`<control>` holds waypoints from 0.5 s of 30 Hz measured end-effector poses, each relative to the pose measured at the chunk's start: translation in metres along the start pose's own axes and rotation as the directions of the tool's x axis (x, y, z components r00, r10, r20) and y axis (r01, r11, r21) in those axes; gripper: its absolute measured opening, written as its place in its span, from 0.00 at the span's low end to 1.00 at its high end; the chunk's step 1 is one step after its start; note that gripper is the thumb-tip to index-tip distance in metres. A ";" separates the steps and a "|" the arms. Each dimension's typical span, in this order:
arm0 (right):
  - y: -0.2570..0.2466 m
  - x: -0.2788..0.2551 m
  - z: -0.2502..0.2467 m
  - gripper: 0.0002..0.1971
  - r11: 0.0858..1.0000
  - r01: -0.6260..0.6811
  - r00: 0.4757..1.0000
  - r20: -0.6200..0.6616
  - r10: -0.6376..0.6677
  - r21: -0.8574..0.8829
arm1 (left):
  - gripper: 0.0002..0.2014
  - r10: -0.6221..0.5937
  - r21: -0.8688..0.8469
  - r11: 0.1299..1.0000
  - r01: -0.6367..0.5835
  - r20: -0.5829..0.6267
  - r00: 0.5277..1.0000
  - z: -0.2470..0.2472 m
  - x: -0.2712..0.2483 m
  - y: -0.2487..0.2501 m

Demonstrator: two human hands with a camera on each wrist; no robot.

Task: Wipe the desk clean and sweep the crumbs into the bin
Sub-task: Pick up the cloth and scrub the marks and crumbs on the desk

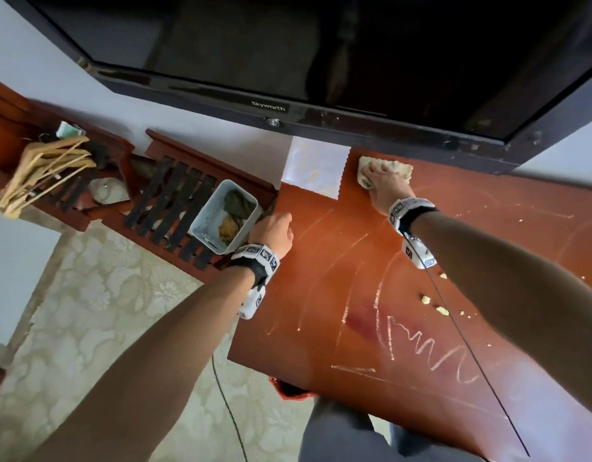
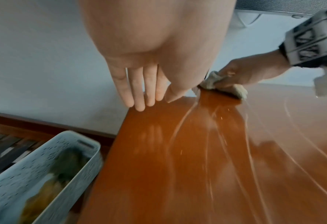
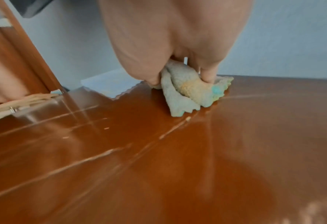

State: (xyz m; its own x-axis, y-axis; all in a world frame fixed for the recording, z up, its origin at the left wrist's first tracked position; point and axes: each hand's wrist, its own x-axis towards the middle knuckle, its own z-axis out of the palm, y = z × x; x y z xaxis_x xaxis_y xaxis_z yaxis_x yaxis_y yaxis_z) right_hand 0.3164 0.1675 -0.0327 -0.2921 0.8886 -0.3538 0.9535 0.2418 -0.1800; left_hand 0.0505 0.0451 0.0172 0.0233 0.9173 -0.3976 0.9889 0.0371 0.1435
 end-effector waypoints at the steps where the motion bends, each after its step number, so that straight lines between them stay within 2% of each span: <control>1: -0.005 -0.006 0.004 0.29 1.000 -0.002 1.000 0.002 0.002 -0.002 | 0.14 0.015 -0.019 1.000 -0.016 -0.039 0.999 -0.006 0.019 0.010; 5: -0.026 -0.055 0.044 0.36 0.976 0.207 0.978 0.036 -0.205 -0.061 | 0.18 0.049 -0.012 0.999 -0.051 -0.125 0.991 -0.019 0.086 0.048; 8: -0.024 -0.069 0.052 0.38 0.963 0.271 0.961 0.052 -0.270 -0.005 | 0.18 0.046 0.014 0.999 -0.045 -0.088 0.995 -0.021 0.117 0.069; 9: -0.020 -0.062 0.050 0.38 0.968 0.251 0.967 0.037 -0.251 0.019 | 0.19 0.045 0.028 0.999 -0.043 -0.068 0.997 -0.019 0.123 0.073; 11: -0.008 -0.037 0.041 0.36 0.990 0.126 0.992 0.003 -0.127 0.070 | 0.18 0.066 0.059 0.996 -0.062 -0.078 0.995 -0.013 0.131 0.075; 13: 0.007 -0.013 0.027 0.35 0.993 0.006 1.000 -0.006 -0.006 0.116 | 0.13 0.086 0.078 0.994 -0.076 -0.132 0.988 -0.007 0.138 0.072; 15: 0.015 0.003 0.019 0.33 0.993 -0.040 0.999 -0.018 0.042 0.115 | 0.09 0.070 0.061 0.996 -0.060 -0.183 0.981 -0.006 0.141 0.064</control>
State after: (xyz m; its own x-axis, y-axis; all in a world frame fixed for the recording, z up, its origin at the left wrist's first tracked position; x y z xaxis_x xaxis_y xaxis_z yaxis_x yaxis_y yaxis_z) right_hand 0.3285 0.1662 -0.0535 -0.2503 0.9047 -0.3449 0.9495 0.1598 -0.2700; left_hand 0.1161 0.1795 -0.0239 0.0652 0.9747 -0.2137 0.9929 -0.0420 0.1112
